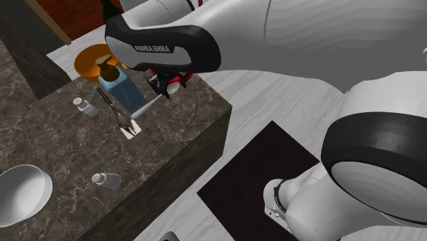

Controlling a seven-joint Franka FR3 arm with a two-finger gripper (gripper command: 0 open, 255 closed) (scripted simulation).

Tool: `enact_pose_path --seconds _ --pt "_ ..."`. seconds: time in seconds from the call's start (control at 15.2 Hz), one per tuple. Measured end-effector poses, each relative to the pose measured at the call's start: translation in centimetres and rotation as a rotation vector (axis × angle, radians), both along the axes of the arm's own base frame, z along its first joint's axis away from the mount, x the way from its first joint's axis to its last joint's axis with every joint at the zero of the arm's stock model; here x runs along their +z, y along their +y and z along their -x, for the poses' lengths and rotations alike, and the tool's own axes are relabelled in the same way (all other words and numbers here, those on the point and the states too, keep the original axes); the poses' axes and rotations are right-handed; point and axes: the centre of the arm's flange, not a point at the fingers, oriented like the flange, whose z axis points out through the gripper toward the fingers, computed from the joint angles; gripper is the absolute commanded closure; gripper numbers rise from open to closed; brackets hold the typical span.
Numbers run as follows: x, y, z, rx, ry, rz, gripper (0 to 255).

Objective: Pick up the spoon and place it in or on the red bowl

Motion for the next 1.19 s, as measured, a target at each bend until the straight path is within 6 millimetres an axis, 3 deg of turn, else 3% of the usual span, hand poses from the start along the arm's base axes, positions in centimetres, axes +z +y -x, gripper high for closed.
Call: enact_pose_path --seconds 0.4,1.19 --pt "2.7 -0.4 -0.4 0.000 0.000 0.000 255" --pt "3.5 -11.7 -10.2 -0.001 0.000 0.000 255"
